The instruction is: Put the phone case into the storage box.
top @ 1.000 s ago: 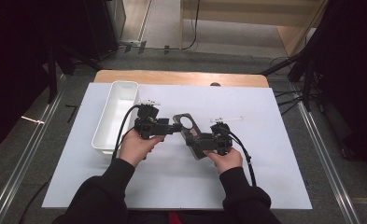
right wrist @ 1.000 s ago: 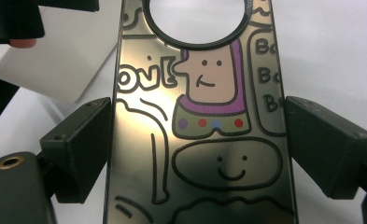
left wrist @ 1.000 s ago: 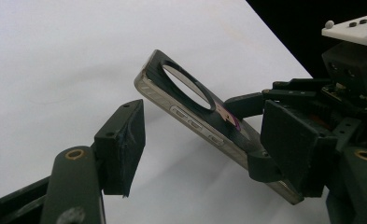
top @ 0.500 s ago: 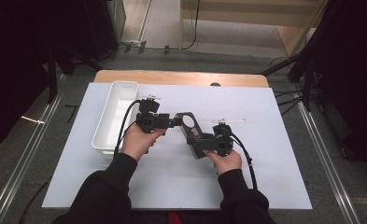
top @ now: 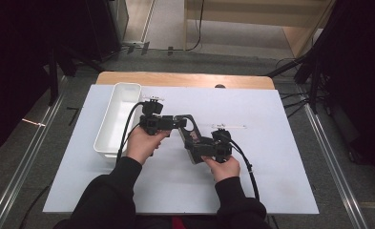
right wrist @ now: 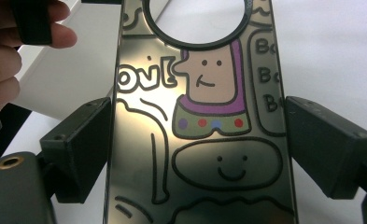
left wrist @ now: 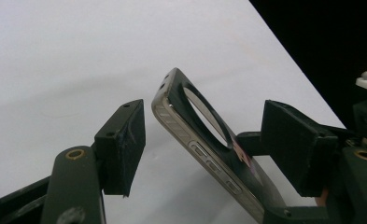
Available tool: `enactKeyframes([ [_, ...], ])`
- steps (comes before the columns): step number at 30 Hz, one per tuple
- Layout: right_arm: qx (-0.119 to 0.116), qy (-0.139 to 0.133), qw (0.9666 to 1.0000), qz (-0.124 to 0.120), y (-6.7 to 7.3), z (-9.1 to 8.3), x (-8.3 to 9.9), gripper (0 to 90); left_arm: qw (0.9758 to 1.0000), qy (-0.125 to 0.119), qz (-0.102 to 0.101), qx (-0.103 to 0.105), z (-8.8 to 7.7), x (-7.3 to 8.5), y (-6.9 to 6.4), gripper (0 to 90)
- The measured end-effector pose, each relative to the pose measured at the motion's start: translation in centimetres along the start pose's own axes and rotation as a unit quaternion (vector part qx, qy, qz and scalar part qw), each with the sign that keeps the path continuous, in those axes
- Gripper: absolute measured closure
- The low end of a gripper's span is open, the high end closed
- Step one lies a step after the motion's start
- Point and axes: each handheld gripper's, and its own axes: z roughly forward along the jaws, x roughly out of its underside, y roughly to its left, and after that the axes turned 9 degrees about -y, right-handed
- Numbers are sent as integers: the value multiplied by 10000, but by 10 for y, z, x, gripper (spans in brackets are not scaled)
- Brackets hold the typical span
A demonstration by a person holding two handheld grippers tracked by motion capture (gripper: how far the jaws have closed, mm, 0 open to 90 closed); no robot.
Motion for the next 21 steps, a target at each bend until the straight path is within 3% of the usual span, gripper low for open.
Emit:
enactKeyframes([
  [10, -26, -150, 9999, 81, 4, 3, 3, 110, 9999, -33, -100, -28, 1, 0, 0, 328],
  [21, -39, -241, 9996, 118, 9, 7, 6, 110, 9987, -105, -455, -218, 4, 0, 4, 352],
])
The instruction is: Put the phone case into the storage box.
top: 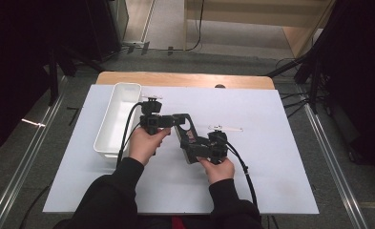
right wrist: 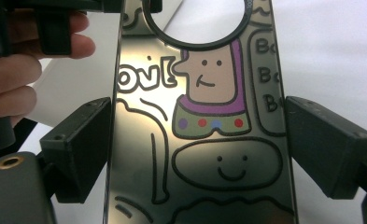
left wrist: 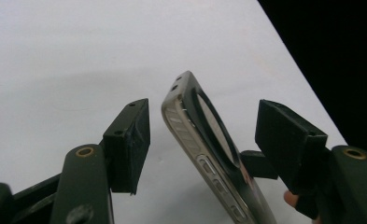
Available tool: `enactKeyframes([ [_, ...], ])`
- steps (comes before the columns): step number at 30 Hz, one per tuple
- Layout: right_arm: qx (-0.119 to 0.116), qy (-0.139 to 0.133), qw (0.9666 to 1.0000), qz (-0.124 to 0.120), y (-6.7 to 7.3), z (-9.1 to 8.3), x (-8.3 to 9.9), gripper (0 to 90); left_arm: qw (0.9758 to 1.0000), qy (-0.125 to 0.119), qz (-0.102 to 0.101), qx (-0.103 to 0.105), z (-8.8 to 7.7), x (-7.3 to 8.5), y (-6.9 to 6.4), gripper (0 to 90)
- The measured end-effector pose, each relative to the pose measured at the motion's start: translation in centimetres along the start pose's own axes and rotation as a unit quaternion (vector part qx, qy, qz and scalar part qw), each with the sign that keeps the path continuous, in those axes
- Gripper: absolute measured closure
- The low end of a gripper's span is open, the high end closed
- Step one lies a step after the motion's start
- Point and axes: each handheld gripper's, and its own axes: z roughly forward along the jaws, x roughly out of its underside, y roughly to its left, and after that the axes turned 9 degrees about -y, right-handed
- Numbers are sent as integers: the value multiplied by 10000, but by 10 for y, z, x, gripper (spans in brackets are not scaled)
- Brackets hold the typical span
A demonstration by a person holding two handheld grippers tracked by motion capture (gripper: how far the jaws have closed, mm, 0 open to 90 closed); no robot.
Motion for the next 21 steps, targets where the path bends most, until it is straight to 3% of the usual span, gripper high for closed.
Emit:
enactKeyframes([
  [2, -8, -16, 10000, 16, 0, 0, 0, 110, 10000, -33, -34, -19, 0, 1, 0, 351],
  [5, -17, -49, 10000, 23, 1, 1, 0, 110, 9999, -68, 77, -50, 1, 1, -2, 350],
  [13, 96, -123, 9998, -97, 3, 1, 3, 110, 9998, -173, 15, 16, 1, 1, -2, 336],
  [21, 41, -153, 9999, -14, 5, 2, 4, 110, 9996, -175, -211, -17, 2, 0, -1, 420],
])
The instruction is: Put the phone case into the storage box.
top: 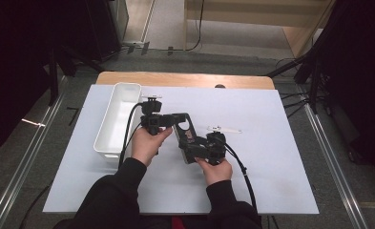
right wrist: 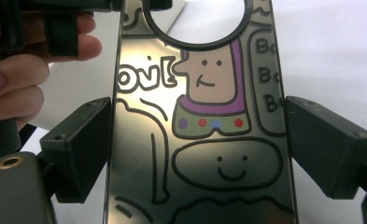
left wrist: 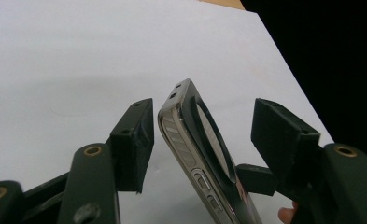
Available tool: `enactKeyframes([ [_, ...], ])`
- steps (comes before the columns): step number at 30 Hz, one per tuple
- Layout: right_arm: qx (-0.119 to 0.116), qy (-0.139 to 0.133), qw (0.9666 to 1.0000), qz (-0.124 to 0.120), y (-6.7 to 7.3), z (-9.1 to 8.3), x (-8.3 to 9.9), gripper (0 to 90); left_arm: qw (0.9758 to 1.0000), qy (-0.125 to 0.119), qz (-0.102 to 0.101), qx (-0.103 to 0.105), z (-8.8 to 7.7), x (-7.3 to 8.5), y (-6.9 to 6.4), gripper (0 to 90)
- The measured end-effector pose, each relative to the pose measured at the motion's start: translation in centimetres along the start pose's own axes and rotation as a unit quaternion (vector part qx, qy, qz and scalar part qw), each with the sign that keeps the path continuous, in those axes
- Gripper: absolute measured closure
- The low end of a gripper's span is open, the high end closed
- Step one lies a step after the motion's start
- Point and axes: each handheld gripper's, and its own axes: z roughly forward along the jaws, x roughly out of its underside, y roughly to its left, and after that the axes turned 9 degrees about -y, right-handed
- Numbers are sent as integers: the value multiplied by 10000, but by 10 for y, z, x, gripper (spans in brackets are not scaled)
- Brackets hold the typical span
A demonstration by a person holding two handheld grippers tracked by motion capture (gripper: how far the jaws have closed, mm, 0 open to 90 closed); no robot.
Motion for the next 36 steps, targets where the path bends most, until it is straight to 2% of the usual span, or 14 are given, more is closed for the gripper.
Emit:
enactKeyframes([
  [5, -30, -25, 10000, 45, 0, 1, 0, 109, 9999, 58, -152, 38, 0, -1, 2, 459],
  [7, -34, -32, 10000, 33, 1, 1, 1, 110, 9998, 114, -137, -36, 0, -1, 2, 488],
  [17, -26, -84, 10000, 39, 4, 2, 3, 110, 9994, 96, -333, 5, -1, -1, 2, 542],
  [23, -3, -133, 9999, 36, 4, 2, 3, 110, 9993, 88, -363, -33, -1, -1, 3, 584],
  [36, -48, -148, 9998, 84, 4, 2, 4, 110, 9990, 3, -445, 58, -4, -1, 4, 670],
])
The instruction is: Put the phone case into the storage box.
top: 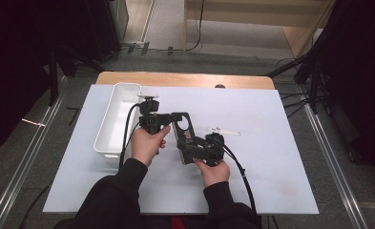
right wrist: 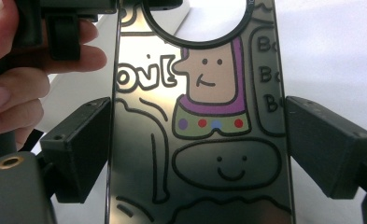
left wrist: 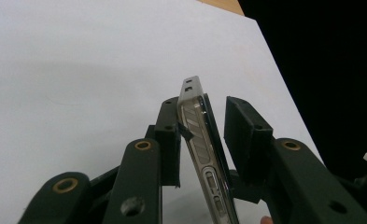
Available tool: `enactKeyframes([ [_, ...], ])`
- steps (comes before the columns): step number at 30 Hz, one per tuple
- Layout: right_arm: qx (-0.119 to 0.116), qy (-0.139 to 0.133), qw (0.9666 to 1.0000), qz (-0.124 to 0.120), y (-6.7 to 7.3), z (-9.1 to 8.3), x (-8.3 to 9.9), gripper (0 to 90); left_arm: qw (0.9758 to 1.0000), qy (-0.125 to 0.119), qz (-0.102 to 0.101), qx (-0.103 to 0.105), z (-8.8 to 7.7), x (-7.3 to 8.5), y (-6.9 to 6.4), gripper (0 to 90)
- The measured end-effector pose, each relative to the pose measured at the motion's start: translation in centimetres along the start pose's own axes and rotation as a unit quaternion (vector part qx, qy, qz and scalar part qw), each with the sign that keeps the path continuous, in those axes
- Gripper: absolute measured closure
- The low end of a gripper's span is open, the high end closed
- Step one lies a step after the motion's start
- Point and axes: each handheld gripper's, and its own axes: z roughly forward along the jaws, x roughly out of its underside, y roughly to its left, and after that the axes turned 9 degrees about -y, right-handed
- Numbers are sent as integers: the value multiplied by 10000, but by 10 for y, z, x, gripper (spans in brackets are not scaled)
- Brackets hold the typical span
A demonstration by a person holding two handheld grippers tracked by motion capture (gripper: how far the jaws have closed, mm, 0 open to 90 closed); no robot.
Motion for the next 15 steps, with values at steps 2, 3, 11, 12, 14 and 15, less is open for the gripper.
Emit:
enactKeyframes([
  [2, -8, 5, 10000, 7, 0, 0, 0, 110, 10000, -9, -49, 43, 0, 0, 1, 685],
  [3, -15, 3, 10000, 12, 0, 0, 0, 109, 9999, -11, -90, 53, -1, 0, 1, 699],
  [11, -79, -3, 10000, 33, 0, 2, 1, 109, 9998, -52, -170, 119, -3, 0, 1, 736],
  [12, -95, -12, 9999, 40, -1, 2, 1, 109, 9998, -54, -171, 131, -3, -1, 1, 740],
  [14, -100, -12, 9999, 63, 0, 3, 1, 109, 9997, -77, -150, 147, -3, -1, 1, 744],
  [15, -101, -19, 9999, 53, 0, 3, 1, 109, 9997, -82, -140, 157, -3, -1, 1, 744],
])
